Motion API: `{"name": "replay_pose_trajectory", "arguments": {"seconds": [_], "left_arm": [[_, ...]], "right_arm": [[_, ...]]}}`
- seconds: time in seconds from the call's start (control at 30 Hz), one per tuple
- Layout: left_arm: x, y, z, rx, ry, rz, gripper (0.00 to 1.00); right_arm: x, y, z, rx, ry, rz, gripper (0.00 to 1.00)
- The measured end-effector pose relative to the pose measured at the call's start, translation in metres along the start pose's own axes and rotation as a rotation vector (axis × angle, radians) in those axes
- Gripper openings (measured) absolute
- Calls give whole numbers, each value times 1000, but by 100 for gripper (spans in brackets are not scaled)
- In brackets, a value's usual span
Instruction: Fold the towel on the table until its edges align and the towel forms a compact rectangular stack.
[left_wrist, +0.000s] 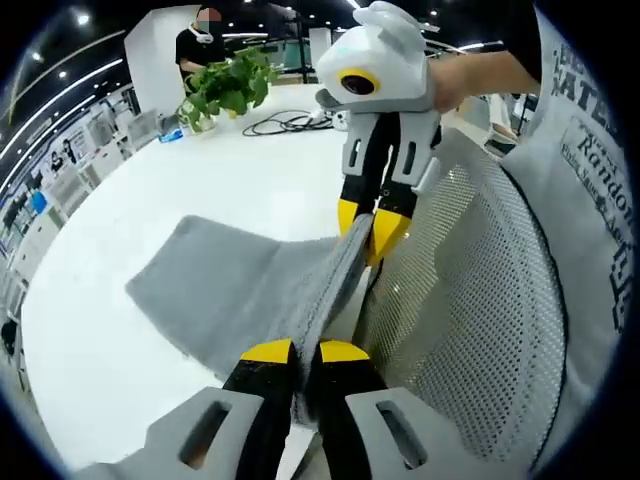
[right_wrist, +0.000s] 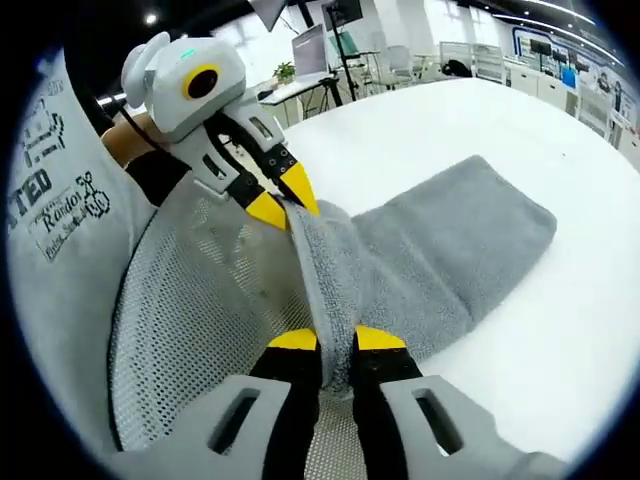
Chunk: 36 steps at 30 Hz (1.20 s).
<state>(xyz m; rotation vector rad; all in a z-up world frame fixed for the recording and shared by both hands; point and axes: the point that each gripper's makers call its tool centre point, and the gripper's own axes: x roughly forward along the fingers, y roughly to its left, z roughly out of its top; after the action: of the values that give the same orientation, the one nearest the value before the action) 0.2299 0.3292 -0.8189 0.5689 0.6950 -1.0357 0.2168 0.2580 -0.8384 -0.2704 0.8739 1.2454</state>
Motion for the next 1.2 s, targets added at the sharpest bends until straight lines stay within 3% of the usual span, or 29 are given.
{"name": "replay_pose_trajectory", "arguments": {"seconds": [0.57, 0.93, 1.2], "left_arm": [[-24, 45, 43, 28, -88, 70, 7], [-22, 87, 63, -9, -143, 111, 7], [-10, 110, 68, -35, -164, 126, 8]], "right_arm": [[-39, -17, 59, 26, -100, -46, 8], [-54, -56, 99, 158, -251, -85, 8], [-48, -91, 109, 165, -273, -159, 8]]}}
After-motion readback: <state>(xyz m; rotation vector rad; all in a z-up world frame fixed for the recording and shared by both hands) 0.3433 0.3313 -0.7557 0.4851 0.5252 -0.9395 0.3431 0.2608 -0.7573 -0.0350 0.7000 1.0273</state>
